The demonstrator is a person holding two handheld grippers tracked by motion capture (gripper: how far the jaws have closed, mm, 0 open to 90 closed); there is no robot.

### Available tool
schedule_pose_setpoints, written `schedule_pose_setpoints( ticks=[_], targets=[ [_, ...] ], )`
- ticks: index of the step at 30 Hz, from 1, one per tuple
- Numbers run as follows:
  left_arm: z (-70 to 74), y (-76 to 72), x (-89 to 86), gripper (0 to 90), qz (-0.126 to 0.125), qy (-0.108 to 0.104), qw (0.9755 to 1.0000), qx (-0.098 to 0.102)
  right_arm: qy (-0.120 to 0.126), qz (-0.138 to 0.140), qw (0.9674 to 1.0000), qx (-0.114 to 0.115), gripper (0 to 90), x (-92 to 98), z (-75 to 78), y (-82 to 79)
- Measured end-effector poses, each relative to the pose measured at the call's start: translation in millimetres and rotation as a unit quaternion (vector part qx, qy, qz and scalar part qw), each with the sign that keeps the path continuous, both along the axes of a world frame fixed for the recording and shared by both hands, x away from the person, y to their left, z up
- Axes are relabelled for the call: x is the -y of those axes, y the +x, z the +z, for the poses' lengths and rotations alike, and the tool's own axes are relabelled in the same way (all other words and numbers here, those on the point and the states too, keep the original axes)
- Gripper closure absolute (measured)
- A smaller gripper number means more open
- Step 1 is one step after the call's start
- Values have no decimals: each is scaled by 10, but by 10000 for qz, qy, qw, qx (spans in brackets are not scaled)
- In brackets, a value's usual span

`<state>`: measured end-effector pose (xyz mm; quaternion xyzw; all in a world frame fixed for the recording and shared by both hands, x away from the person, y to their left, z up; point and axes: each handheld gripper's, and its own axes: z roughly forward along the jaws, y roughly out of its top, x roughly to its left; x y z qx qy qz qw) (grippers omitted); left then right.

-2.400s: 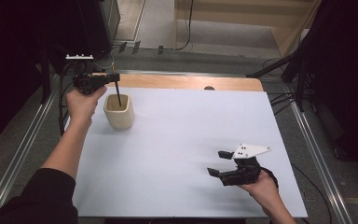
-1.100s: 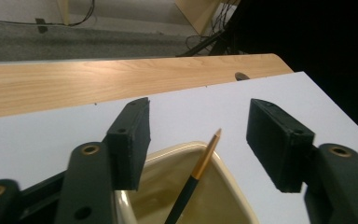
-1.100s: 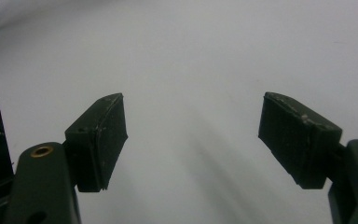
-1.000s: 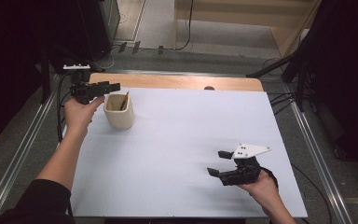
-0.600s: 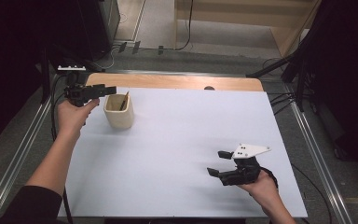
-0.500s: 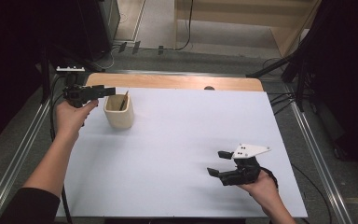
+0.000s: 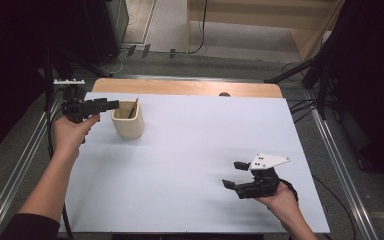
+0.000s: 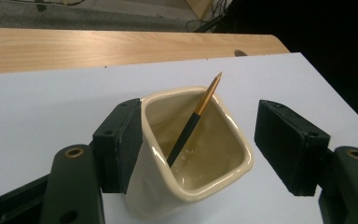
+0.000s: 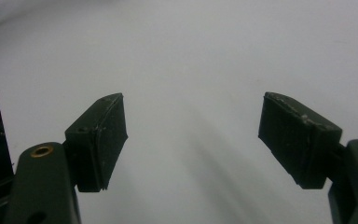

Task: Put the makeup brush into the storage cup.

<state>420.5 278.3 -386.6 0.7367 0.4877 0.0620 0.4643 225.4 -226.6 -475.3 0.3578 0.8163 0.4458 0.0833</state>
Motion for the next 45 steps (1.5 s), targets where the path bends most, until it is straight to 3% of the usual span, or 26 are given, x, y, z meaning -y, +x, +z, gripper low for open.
schedule_pose_setpoints(
  ticks=[10, 26, 34, 45],
  targets=[
    [-74, -140, -24, 326, -141, 237, 9996, -83, 13, -27, 10000, 3, 241, 5, 3, -1],
    [-162, -312, -109, 323, -155, 56, 9997, -176, 1, -20, 10000, 2, 241, 3, 1, 1],
    [-259, -412, -123, 323, -209, 189, 9992, -295, 25, -30, 10000, 5, 241, 7, 5, 0],
    [-314, -558, -61, 322, -431, 287, 9982, -313, 35, -22, 10000, 13, 241, 9, 8, 0]
  ],
)
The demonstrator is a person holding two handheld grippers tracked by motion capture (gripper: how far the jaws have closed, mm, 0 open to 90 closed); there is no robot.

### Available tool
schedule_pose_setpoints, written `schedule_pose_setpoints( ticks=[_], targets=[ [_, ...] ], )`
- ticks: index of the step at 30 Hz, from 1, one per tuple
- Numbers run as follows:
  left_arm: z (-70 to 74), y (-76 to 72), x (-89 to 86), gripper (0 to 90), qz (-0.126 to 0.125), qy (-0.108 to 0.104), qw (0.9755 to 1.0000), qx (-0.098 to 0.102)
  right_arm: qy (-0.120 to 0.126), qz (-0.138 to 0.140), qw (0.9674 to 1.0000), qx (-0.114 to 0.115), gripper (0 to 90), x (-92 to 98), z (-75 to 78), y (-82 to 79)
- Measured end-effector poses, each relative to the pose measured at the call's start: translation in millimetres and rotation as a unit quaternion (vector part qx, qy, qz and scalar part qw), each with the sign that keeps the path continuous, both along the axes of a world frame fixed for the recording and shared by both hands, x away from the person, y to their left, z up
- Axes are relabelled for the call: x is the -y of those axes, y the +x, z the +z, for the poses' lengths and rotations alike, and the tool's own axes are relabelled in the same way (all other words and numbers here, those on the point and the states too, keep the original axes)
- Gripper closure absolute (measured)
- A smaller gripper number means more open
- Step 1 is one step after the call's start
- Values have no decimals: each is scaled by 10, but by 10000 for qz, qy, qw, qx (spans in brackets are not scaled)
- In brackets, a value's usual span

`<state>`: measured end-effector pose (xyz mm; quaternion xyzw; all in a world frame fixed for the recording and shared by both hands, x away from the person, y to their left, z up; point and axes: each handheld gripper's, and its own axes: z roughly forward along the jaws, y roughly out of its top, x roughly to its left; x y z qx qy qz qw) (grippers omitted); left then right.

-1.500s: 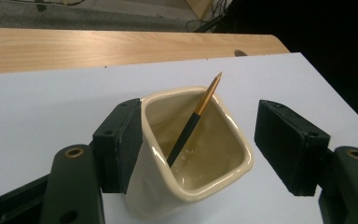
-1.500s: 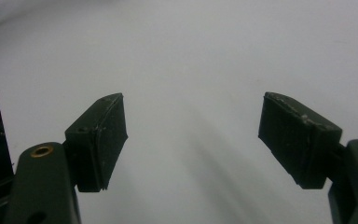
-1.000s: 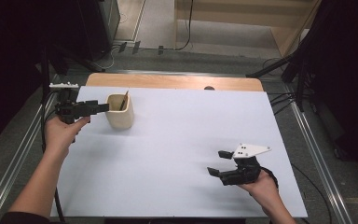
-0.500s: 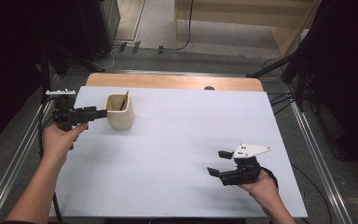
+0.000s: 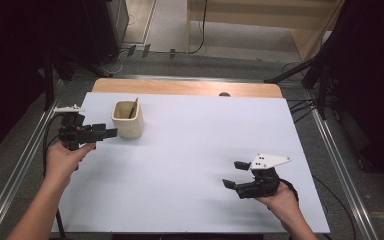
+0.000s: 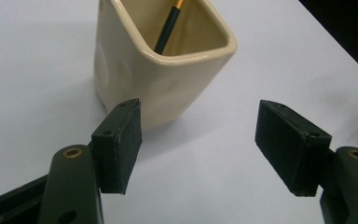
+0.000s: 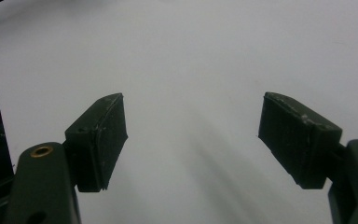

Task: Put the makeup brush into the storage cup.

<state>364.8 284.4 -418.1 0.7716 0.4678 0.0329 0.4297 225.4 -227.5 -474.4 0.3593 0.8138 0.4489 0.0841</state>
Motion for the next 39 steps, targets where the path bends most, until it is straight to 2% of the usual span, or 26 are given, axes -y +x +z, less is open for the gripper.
schedule_pose_setpoints(
  ticks=[14, 26, 32, 37, 39],
  targets=[
    [-74, -192, 70, 313, -252, 188, 9995, -22, 25, -22, 10000, -2, 241, 12, 2, 4],
    [-95, -362, 171, 302, -506, 315, 9982, 101, 39, -21, 10000, 1, 241, 12, 5, 1],
    [-125, -441, 221, 288, -674, 352, 9969, 213, 40, -25, 10000, -1, 241, 14, 6, 1],
    [-173, -507, 278, 274, -923, 612, 9933, 342, 42, -25, 10000, -4, 241, 13, 5, 1],
    [-189, -531, 303, 272, -993, 617, 9925, 362, 43, -27, 10000, -7, 241, 16, 5, 2]
  ],
)
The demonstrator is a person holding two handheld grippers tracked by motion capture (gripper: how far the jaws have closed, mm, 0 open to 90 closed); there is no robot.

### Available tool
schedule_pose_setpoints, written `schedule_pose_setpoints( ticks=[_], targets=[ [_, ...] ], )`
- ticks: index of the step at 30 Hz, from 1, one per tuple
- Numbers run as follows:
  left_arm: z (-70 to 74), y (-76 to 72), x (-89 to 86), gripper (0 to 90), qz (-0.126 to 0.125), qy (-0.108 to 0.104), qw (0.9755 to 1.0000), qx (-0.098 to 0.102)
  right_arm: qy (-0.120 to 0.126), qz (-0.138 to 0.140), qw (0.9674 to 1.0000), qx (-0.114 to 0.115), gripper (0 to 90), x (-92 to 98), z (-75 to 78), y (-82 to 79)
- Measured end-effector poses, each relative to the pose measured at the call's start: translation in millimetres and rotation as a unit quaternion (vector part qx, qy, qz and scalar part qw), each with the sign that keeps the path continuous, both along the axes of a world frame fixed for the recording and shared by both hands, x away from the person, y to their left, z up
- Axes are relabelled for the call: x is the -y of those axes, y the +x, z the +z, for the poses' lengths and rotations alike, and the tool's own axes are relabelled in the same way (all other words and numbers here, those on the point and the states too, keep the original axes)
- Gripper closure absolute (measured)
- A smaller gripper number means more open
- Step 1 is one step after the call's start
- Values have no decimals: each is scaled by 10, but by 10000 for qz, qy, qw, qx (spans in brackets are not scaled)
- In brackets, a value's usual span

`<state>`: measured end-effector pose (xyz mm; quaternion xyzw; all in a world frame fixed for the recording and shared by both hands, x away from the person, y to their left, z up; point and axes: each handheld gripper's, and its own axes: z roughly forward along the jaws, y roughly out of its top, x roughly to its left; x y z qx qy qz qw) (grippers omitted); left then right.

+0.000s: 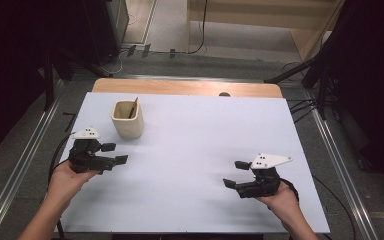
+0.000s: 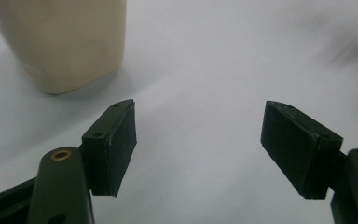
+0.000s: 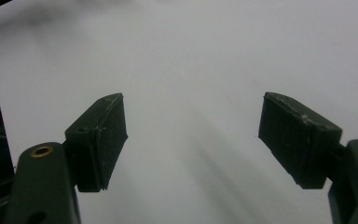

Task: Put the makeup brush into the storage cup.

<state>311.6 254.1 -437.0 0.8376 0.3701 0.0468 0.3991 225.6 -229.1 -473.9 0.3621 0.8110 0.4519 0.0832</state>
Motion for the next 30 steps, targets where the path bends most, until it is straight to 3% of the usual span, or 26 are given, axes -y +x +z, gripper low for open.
schedule_pose_setpoints(
  ticks=[17, 30],
  targets=[
    [-59, -168, 202, 227, -530, 260, 9978, 290, 10, -19, 10000, -25, 241, 13, -7, 8],
    [-80, -260, 293, 213, -775, 275, 9953, 509, 13, -7, 10000, -2, 241, -7, -20, 38]
  ],
)
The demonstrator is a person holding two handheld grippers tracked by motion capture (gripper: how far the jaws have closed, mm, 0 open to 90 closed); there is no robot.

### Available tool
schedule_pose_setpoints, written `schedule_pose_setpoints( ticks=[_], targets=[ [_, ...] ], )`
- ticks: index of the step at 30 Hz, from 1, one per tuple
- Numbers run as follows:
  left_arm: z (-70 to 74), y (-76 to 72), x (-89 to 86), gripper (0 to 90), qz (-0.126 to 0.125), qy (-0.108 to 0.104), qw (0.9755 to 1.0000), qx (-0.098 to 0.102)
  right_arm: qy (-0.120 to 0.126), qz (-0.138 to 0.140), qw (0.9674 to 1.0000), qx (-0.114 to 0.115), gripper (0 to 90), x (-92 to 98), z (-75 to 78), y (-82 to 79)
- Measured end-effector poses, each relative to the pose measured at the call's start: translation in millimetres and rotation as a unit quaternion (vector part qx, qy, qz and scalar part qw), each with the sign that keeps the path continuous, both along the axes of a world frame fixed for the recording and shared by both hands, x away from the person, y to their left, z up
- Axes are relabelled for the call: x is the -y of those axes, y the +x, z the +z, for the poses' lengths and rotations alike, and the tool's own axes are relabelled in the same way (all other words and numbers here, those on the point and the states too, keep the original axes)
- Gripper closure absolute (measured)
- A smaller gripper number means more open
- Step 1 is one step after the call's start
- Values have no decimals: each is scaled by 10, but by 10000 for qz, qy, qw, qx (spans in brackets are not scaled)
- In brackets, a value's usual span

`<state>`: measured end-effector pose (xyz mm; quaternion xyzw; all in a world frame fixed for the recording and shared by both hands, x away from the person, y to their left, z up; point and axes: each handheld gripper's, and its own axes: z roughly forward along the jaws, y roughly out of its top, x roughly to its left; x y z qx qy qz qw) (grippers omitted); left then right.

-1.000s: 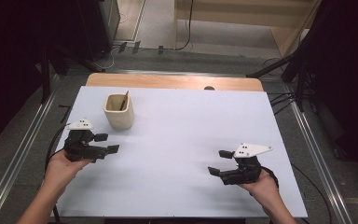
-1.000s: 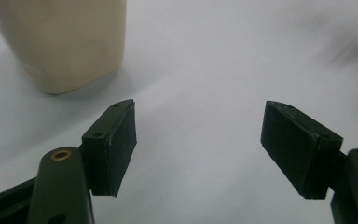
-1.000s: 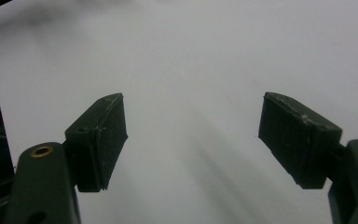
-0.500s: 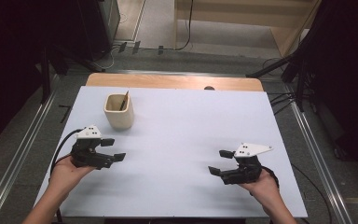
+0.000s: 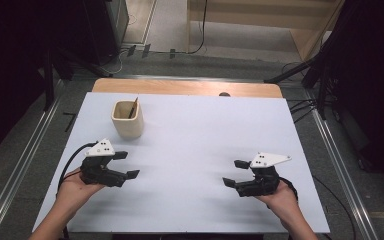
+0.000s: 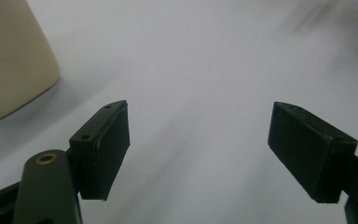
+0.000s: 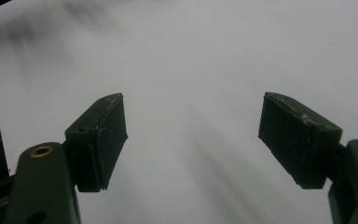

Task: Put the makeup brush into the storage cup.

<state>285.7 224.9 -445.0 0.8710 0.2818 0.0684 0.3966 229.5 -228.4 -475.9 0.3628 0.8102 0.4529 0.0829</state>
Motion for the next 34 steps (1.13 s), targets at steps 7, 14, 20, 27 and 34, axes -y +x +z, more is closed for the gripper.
schedule_pose_setpoints(
  ticks=[7, 14, 20, 27, 34],
  targets=[
    [-14, 8, -16, 211, -9, -87, 10000, 30, 3, -16, 10000, -10, 241, -2, 0, 2],
    [-31, 23, -34, 212, 32, -108, 9999, -24, -11, -10, 10000, 2, 241, -6, -2, 8],
    [-47, 26, -30, 212, -3, -63, 10000, -77, -18, -11, 10000, 5, 241, -7, -3, 9],
    [-55, 25, -25, 212, -27, -36, 9999, -101, -23, -3, 10000, 7, 241, -9, -4, 8],
    [-53, 47, -21, 212, -14, -127, 9998, -121, -45, -8, 10000, 20, 195, -16, -23, 29]
  ],
)
